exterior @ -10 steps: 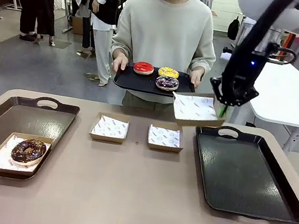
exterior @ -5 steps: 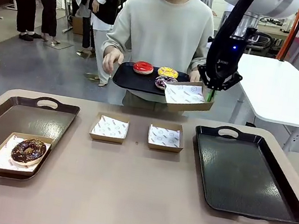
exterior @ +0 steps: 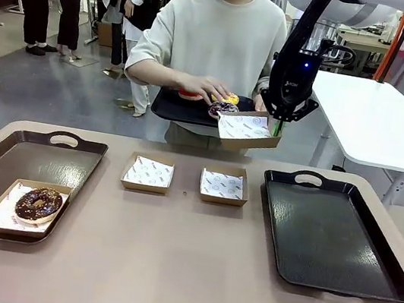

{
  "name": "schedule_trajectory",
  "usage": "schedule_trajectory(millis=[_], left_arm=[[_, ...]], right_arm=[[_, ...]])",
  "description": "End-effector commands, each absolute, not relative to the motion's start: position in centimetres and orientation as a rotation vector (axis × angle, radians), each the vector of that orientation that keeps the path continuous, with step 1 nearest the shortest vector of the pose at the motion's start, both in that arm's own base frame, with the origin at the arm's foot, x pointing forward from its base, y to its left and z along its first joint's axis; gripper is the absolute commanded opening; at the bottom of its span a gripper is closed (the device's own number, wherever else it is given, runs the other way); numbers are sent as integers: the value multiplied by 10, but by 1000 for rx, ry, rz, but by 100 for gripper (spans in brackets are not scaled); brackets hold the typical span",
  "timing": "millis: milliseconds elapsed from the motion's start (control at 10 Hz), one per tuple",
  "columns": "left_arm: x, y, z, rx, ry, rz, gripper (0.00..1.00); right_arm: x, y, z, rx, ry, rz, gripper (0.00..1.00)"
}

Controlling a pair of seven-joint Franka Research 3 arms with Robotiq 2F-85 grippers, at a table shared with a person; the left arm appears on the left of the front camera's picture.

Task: Individually package the donuts and arrange them on the tray.
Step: Place the picked Paper togo box on the Handle tray while simultaneously picking up another Paper togo box from the table with the other hand.

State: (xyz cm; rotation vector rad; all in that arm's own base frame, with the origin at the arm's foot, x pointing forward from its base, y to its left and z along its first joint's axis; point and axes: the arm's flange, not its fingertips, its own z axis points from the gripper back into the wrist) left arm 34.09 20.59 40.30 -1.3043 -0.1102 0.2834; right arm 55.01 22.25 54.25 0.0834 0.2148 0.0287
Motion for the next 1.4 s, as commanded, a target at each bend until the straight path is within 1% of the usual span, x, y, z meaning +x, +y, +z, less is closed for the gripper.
schedule_trajectory(millis=[0,1300], left_arm=[[340,206,403,-1309,-110,285,100],[340,206,403,-1309,-110,285,100]], right_arm=[[546,221,544,81,214,34,0],[546,221,544,81,214,34,0]])
